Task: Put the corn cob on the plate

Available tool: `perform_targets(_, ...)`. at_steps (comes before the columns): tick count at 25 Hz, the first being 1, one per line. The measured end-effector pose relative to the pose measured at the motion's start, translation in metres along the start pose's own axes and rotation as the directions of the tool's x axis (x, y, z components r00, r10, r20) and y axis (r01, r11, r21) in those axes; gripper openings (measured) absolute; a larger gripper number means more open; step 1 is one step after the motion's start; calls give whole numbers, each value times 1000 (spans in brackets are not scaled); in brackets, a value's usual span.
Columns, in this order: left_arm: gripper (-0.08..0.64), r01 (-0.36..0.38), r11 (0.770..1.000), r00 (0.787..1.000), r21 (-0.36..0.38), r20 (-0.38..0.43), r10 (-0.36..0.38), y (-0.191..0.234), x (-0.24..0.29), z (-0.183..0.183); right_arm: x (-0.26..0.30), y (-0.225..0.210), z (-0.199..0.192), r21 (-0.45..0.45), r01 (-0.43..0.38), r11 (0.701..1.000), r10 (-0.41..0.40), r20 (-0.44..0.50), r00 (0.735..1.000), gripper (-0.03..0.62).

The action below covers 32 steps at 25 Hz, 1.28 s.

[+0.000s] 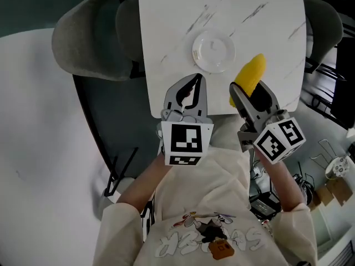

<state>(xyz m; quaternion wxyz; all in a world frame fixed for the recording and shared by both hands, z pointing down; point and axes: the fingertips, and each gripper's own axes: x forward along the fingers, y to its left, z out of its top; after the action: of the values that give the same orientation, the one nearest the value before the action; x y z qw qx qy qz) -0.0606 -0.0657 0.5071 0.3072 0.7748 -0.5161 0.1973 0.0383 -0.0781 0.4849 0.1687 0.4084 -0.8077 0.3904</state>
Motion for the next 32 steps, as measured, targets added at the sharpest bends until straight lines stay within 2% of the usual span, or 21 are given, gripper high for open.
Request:
perform_targets(11, 9, 2, 1000, 999, -12, -40, -2, 6, 40, -27, 39, -26, -26, -1, 33, 999, -33, -30, 999, 244)
perform_targets(19, 9, -26, 998, 997, -49, -73, 22, 30, 69, -46, 67, -45, -42, -19, 76, 997, -77, -51, 996, 245)
perform_targets(26, 9, -27, 998, 993, -52, -119, 21, 36, 89, -61, 95, -64, -60, -3, 131, 991, -130, -127, 983, 244)
perform_targets(32, 9, -18, 997, 990, -74, -138, 8, 39, 105, -66, 111, -76, -66, -50, 178, 983, -184, -197, 963, 245)
